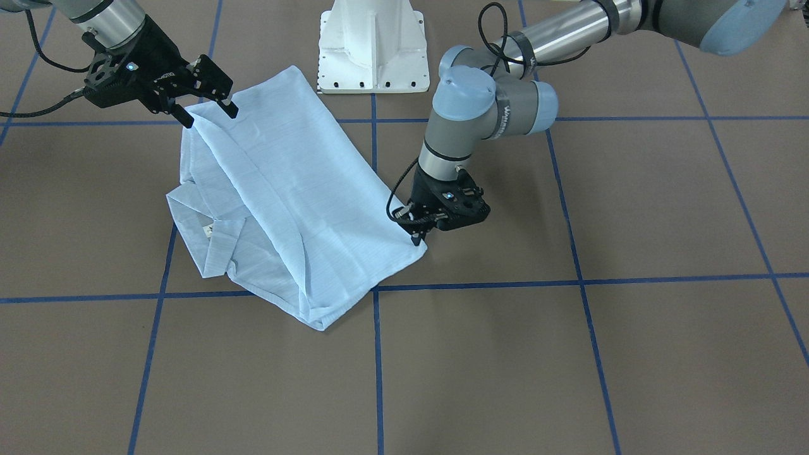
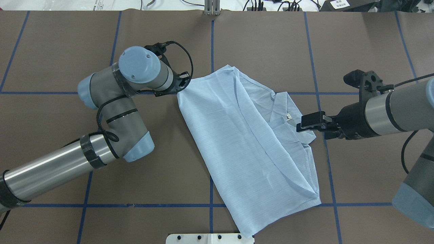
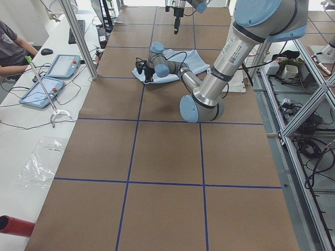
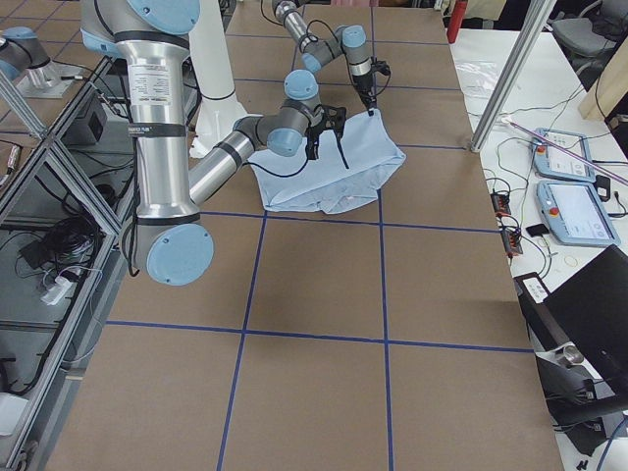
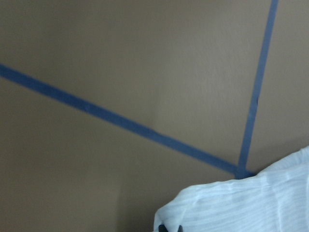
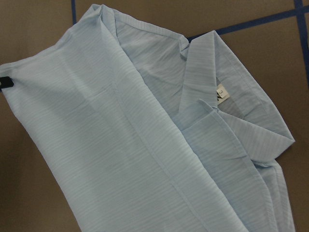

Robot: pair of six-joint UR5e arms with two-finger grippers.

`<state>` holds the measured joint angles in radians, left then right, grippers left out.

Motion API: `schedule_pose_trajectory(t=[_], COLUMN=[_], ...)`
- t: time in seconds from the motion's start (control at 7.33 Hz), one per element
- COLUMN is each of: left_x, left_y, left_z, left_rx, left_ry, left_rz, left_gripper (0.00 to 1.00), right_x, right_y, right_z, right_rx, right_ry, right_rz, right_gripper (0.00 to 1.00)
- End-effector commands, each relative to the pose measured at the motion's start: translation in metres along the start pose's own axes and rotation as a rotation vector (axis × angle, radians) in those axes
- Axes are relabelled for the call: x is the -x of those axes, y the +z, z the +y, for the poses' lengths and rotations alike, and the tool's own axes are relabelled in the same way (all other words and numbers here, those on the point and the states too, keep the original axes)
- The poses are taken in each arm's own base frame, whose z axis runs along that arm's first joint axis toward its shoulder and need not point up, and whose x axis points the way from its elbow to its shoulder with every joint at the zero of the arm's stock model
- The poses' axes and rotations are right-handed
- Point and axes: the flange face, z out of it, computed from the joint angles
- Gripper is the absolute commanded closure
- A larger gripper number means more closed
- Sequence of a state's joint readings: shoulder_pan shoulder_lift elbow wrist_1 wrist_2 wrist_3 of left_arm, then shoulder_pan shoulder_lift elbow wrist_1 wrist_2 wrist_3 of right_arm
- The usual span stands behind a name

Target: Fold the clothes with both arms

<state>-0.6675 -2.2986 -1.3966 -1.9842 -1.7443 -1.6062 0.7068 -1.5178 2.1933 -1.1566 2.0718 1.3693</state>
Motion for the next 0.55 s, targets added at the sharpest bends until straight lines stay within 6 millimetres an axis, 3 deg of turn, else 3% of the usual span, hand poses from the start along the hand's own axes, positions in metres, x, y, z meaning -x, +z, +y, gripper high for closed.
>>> schedule_pose_trajectory(t=[0.0,0.14,0.41], left_x=[-0.014,-0.027,-0.044], left_y=[0.031,0.051,0.054], left_z=[-0.06,-0.077,-0.087], left_rx=[-0.103,-0.179,-0.211], left_ry=[-0.031,-0.033,-0.024], left_rz=[0.05,0.091,0.2], left_gripper=[1.0,1.0,1.0], right_x=[-0.001,0.0,-0.002], right_y=[0.002,0.005,0.008], right_z=[-0.005,-0.009,-0.013], right_rx=[-0.035,-0.039,-0.047], right_ry=[0.003,0.005,0.008], right_rz=[0.01,0.012,0.018], right_gripper=[0.0,0.0,0.0])
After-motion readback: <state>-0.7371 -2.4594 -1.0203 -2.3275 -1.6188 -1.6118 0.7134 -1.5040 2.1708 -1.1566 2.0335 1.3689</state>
